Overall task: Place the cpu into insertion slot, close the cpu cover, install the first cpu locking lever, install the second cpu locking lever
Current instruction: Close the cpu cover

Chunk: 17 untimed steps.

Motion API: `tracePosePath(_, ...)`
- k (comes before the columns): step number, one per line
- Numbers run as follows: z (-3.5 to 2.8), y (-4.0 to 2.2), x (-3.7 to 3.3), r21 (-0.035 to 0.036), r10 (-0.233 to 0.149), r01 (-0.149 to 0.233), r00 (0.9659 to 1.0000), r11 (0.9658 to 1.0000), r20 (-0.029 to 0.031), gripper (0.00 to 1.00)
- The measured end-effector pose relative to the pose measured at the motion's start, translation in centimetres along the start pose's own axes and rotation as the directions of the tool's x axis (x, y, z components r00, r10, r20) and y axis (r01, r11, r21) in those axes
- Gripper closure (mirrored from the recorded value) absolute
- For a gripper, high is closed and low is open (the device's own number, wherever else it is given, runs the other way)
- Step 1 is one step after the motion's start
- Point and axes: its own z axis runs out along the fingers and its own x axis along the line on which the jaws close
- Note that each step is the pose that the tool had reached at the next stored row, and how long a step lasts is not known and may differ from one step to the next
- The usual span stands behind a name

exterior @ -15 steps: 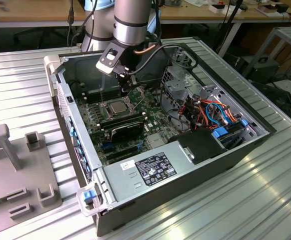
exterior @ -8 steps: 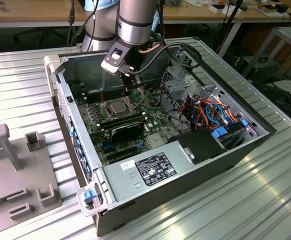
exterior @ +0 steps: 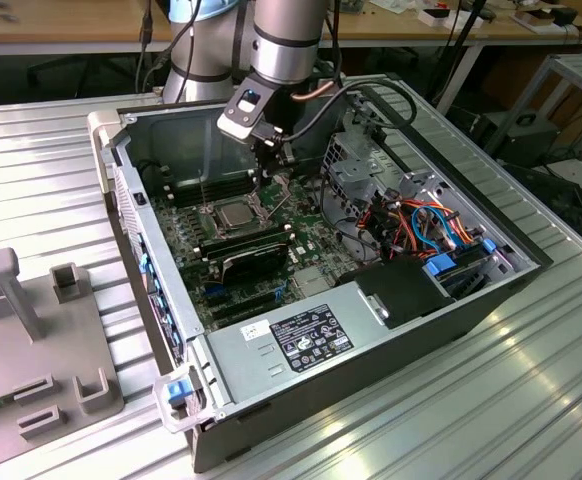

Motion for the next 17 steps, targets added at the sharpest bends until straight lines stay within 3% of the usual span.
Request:
tracePosePath(8, -1.22, 0.43, -0.03, 0.0005, 0.000, 0.000, 1.0000, 1.0000, 0.0001, 0.89)
tracePosePath(10, -1.33, 0.80, -0.03, 0.0006, 0.000, 0.000, 1.0000, 1.0000, 0.0001, 0.89)
tracePosePath(13, -1.34, 2.09, -0.03, 0.0025, 0.000, 0.000, 1.0000, 1.0000, 0.0012, 0.89)
tracePosePath(17, -1.31, 3.14, 0.00, 0.0050, 0.000, 0.000, 1.0000, 1.0000, 0.0018, 0.89)
